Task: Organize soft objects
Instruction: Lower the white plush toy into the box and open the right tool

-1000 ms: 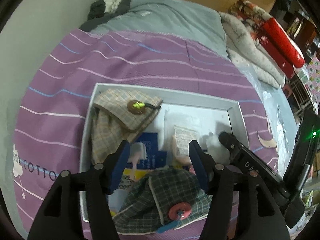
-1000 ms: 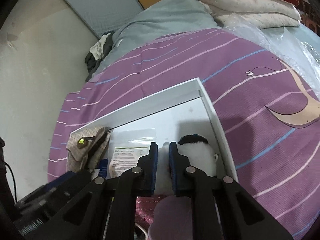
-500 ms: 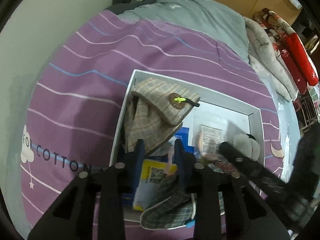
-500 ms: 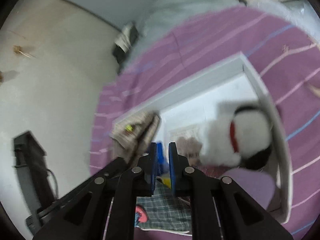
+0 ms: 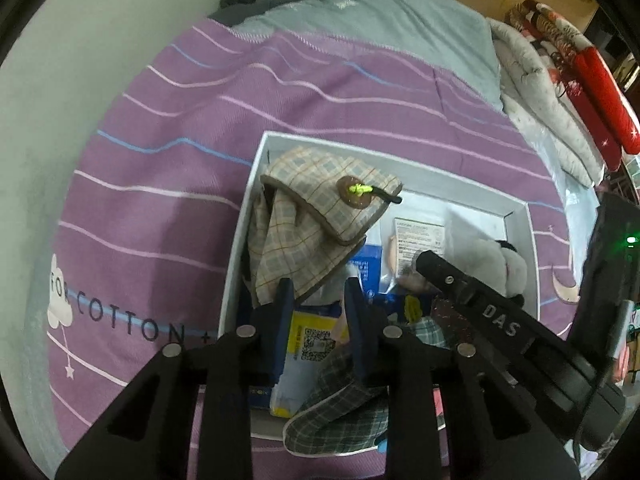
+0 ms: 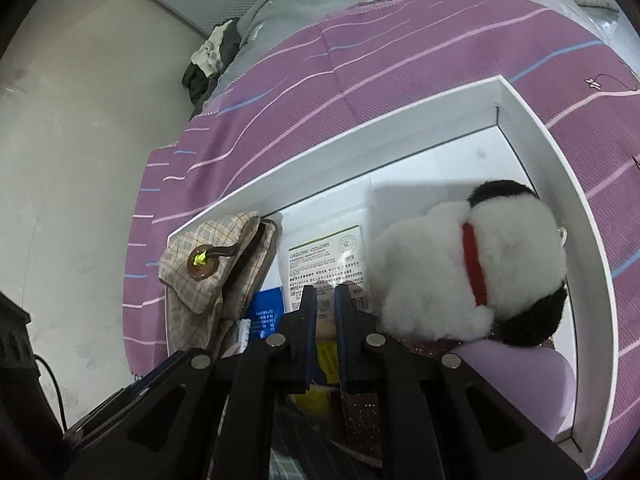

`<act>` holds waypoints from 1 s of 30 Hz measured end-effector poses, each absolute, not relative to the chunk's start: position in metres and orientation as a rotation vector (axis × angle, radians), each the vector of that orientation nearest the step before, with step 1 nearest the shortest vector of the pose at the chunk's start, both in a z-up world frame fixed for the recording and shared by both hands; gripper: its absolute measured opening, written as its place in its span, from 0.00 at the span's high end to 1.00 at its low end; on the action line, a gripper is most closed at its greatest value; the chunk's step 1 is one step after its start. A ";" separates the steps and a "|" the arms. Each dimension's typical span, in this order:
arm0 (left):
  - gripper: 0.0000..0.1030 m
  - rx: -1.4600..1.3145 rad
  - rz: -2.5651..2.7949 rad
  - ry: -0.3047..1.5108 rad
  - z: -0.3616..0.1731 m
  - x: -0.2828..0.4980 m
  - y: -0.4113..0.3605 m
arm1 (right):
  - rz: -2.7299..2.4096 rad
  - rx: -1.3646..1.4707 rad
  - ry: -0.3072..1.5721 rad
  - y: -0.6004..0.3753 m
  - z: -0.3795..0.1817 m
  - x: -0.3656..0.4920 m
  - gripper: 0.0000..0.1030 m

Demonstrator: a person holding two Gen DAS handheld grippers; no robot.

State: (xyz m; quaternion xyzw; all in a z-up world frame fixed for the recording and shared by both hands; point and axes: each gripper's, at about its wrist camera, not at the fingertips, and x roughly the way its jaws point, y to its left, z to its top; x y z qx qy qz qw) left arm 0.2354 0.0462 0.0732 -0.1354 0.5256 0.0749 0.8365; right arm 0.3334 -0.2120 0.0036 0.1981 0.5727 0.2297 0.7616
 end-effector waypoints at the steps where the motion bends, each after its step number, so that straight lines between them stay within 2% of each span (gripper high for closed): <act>1: 0.73 -0.293 0.154 1.099 0.075 0.235 0.047 | 0.503 0.434 1.243 -0.211 0.004 0.334 0.94; 5: 0.69 -0.325 0.134 1.059 0.082 0.232 0.051 | 0.516 0.467 1.226 -0.212 0.002 0.338 0.94; 7: 0.55 -0.328 0.130 1.061 0.082 0.233 0.052 | 0.528 0.484 1.215 -0.215 0.002 0.338 0.94; 13: 0.50 -0.338 0.120 1.037 0.085 0.233 0.054 | 0.541 0.517 1.202 -0.230 0.011 0.332 0.94; 25: 0.49 -0.336 0.139 1.003 0.088 0.229 0.060 | 0.492 0.382 1.264 -0.247 0.021 0.307 0.92; 30: 0.39 -0.232 0.112 0.905 0.103 0.224 0.046 | 0.468 0.388 1.194 -0.260 0.035 0.305 0.92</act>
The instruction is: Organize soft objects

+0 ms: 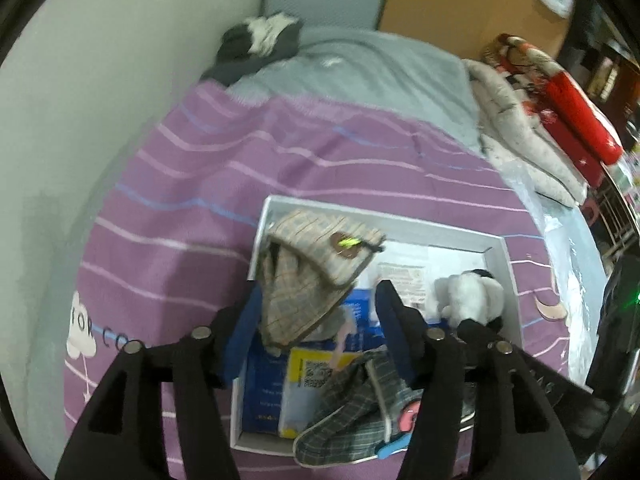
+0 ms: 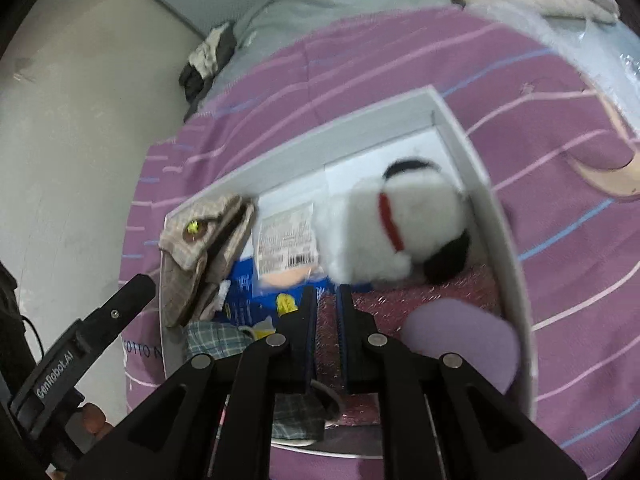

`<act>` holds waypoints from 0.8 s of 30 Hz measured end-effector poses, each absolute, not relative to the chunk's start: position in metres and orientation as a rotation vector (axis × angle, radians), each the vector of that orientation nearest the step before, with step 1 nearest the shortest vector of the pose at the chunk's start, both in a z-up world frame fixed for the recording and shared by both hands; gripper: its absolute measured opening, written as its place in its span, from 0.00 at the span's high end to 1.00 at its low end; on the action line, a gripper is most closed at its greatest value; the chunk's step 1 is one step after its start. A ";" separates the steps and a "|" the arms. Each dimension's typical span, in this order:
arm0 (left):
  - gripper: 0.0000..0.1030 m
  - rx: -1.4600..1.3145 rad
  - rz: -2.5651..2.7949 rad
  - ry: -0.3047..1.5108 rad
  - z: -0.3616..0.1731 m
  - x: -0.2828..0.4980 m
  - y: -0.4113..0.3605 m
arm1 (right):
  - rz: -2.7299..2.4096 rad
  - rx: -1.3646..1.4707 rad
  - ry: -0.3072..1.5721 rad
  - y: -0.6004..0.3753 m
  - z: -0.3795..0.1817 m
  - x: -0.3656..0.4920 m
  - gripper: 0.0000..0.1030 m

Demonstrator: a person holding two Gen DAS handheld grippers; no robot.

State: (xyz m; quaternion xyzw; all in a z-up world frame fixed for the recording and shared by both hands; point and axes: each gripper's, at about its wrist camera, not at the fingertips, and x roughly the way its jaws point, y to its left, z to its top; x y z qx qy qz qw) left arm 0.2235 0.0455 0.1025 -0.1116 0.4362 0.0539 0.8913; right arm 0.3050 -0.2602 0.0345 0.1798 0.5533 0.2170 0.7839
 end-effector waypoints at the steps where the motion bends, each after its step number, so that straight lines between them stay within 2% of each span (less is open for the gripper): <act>1: 0.39 -0.226 0.098 0.900 0.104 0.224 0.044 | 0.478 0.399 1.176 -0.263 0.038 0.305 0.92; 5: 0.39 -0.160 0.035 0.887 0.107 0.224 0.028 | 0.472 0.400 1.120 -0.274 0.056 0.299 0.90; 7: 0.39 -0.122 0.043 0.895 0.106 0.225 0.021 | 0.453 0.373 1.119 -0.276 0.062 0.296 0.85; 12: 0.39 -0.111 0.033 0.928 0.104 0.222 0.014 | 0.460 0.326 1.099 -0.281 0.072 0.292 0.59; 16: 0.39 -0.113 0.070 0.925 0.115 0.207 0.014 | 0.477 0.320 1.080 -0.286 0.080 0.286 0.57; 18: 0.39 -0.101 0.052 0.923 0.120 0.197 0.011 | 0.500 0.302 1.068 -0.289 0.087 0.280 0.49; 20: 0.39 -0.080 0.054 0.924 0.126 0.184 0.005 | 0.512 0.279 1.055 -0.293 0.092 0.272 0.47; 24: 0.39 -0.033 0.064 0.904 0.140 0.158 -0.007 | 0.525 0.237 1.033 -0.302 0.110 0.254 0.47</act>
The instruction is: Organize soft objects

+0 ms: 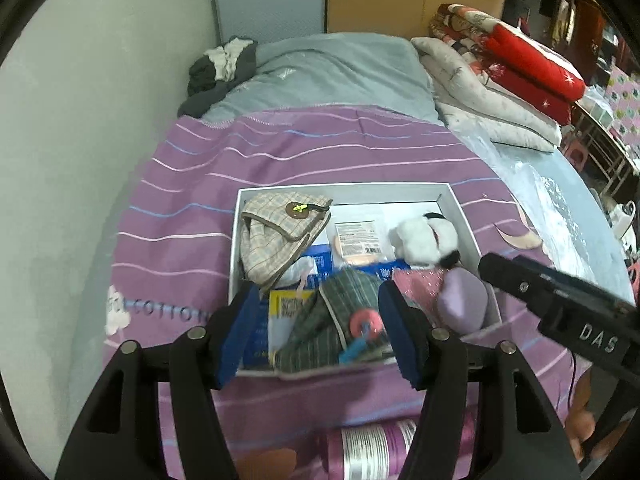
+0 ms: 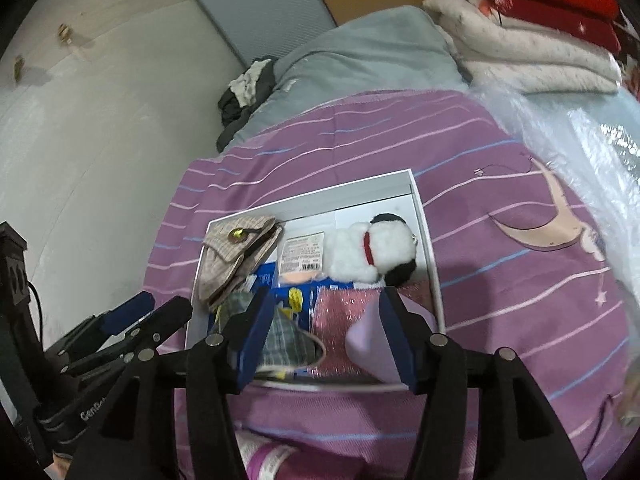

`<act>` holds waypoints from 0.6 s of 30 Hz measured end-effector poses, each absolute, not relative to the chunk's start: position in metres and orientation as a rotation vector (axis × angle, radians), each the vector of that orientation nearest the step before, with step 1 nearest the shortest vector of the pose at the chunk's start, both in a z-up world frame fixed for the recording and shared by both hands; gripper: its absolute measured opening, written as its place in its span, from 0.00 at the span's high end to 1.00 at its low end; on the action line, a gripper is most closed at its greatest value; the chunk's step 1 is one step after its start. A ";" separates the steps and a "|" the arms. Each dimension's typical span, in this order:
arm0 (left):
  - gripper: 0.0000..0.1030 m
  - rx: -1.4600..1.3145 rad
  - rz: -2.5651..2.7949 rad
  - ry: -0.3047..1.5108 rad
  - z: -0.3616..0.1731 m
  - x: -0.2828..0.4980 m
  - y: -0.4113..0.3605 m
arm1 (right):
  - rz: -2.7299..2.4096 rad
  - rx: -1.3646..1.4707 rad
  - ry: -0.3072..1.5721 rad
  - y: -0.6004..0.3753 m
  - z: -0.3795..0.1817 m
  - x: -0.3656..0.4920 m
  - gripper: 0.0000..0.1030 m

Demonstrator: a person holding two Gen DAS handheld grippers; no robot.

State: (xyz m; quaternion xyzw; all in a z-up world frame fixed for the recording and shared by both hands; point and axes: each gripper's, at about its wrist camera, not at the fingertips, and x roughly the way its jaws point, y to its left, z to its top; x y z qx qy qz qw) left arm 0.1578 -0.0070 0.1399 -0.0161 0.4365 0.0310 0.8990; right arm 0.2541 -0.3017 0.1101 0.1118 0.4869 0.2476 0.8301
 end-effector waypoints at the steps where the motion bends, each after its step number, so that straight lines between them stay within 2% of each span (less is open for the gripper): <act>1: 0.39 -0.028 0.064 0.893 0.145 0.149 -0.010 | 0.530 0.230 1.019 -0.304 0.117 0.248 0.46; 3: 0.39 -0.036 0.055 0.878 0.153 0.139 -0.013 | 0.547 0.214 0.991 -0.308 0.128 0.234 0.37; 5: 0.39 -0.057 0.046 0.853 0.161 0.128 -0.016 | 0.556 0.188 0.975 -0.310 0.134 0.223 0.33; 12: 0.39 -0.019 0.143 0.743 0.175 0.091 -0.015 | 0.495 0.161 0.896 -0.318 0.162 0.193 0.33; 15: 0.33 -0.025 0.125 0.754 0.173 0.078 -0.011 | 0.502 0.149 0.840 -0.319 0.178 0.181 0.33; 18: 0.32 -0.033 0.072 0.784 0.169 0.071 -0.010 | 0.502 0.144 0.792 -0.318 0.188 0.170 0.29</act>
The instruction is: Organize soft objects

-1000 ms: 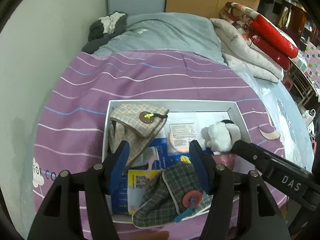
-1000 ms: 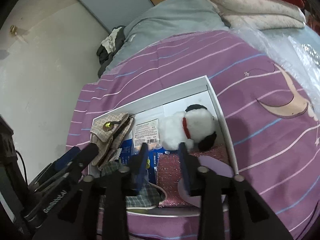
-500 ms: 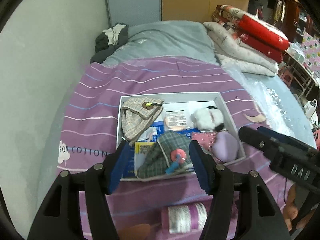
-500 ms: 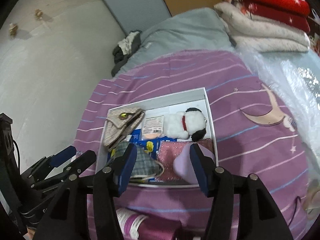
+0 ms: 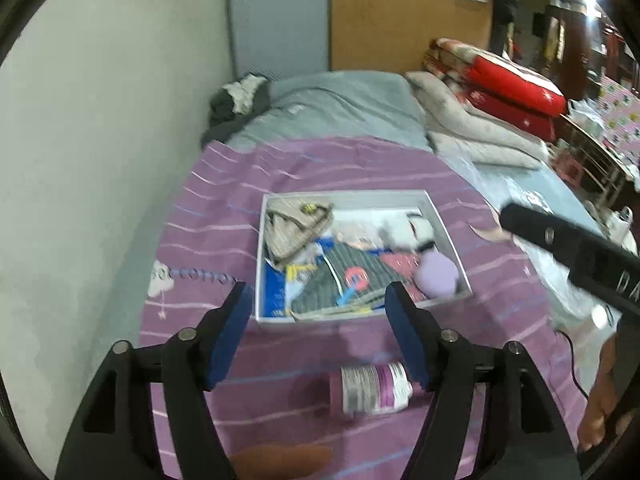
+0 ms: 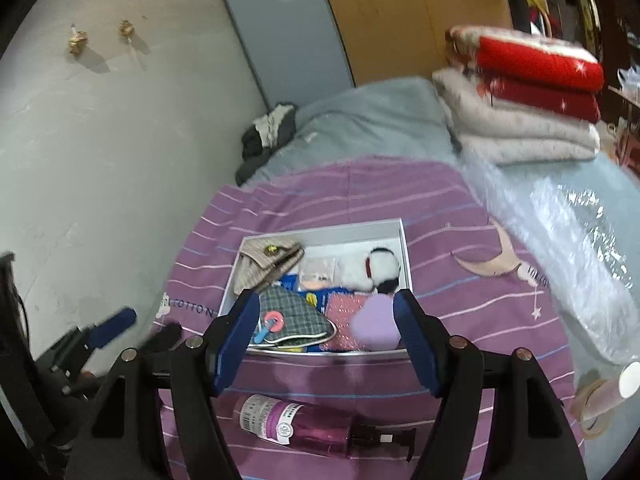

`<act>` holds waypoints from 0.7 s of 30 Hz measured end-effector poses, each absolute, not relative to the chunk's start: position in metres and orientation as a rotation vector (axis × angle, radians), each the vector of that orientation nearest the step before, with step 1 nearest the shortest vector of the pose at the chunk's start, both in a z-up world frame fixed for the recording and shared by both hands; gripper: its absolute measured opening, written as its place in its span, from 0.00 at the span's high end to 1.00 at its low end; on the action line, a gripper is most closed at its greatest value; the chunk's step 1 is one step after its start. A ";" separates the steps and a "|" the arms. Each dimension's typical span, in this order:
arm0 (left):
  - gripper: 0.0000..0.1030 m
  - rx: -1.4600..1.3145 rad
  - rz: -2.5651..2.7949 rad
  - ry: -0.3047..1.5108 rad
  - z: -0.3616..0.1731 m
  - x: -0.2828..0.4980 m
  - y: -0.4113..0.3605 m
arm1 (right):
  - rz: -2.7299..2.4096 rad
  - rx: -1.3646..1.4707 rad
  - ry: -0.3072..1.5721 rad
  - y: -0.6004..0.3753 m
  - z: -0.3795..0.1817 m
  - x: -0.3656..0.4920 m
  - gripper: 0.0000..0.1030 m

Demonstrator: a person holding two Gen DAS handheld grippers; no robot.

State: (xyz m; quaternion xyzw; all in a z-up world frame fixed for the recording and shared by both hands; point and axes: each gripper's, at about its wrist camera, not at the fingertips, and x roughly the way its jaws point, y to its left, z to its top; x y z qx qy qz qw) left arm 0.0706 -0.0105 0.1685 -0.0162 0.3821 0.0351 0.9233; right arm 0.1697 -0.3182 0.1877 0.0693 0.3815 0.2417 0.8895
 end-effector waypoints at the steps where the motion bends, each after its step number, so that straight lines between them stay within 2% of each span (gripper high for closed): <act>1: 0.32 -0.034 0.064 0.785 0.167 0.068 -0.011 | 0.503 0.142 0.778 -0.317 0.189 0.166 0.29; 4: 0.32 -0.028 0.053 0.786 0.163 0.060 -0.012 | 0.509 0.108 0.742 -0.312 0.192 0.151 0.28; 6: 0.32 -0.044 0.030 0.799 0.161 0.055 -0.012 | 0.527 0.072 0.731 -0.307 0.190 0.140 0.23; 21: 0.32 -0.100 0.012 0.851 0.118 0.036 -0.002 | 0.448 0.020 0.748 -0.312 0.145 0.104 0.23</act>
